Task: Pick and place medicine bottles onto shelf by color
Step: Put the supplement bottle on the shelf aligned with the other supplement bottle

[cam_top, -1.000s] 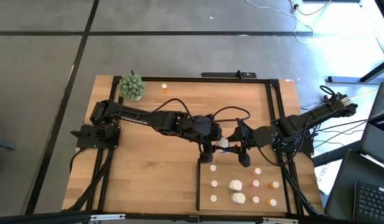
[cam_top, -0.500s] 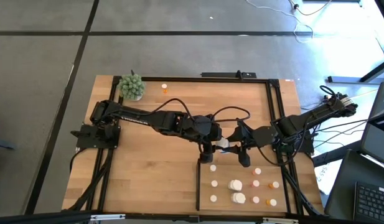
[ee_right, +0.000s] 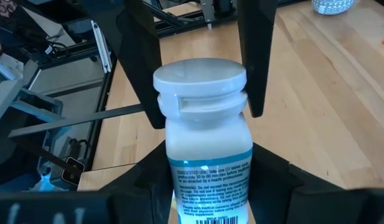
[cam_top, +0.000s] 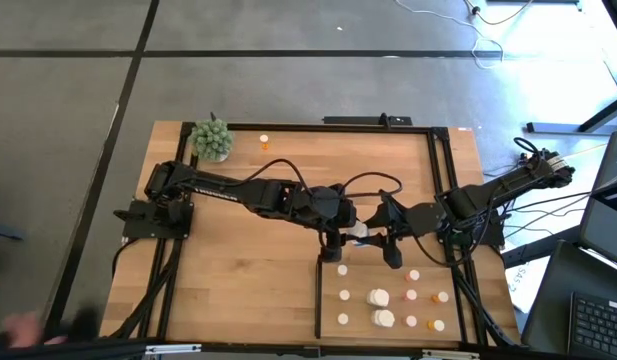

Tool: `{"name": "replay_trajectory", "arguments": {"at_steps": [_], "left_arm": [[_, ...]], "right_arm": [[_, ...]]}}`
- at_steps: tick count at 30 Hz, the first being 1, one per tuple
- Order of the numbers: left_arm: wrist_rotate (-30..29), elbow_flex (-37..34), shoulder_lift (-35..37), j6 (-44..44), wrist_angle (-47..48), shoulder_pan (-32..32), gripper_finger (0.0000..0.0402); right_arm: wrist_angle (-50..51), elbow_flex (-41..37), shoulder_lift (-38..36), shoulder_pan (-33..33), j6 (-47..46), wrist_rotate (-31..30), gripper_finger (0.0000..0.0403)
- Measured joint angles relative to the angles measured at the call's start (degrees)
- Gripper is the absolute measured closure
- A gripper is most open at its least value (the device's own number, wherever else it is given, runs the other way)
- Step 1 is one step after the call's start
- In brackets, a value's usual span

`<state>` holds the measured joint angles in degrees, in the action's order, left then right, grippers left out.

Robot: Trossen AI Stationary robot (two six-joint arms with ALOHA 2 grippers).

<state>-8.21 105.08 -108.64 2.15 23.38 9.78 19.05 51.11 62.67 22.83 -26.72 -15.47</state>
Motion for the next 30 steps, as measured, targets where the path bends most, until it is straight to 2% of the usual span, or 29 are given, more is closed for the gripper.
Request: {"name": "replay_trajectory", "arguments": {"at_steps": [6,15,30], "left_arm": [[0.1,0.0,0.0,1.3,-0.1,-0.3,0.0223],[-0.1,0.0,0.0,0.4,-0.1,-0.4,0.0208],[-0.1,0.0,0.0,0.8,-0.3,-0.4,0.0210]], "right_arm": [[0.0,0.0,0.0,0.0,-0.2,0.1,0.0242],[0.0,0.0,0.0,0.0,-0.3,-0.1,0.0242],[0.0,0.0,0.0,0.0,-1.4,0.0,0.0242]]}}
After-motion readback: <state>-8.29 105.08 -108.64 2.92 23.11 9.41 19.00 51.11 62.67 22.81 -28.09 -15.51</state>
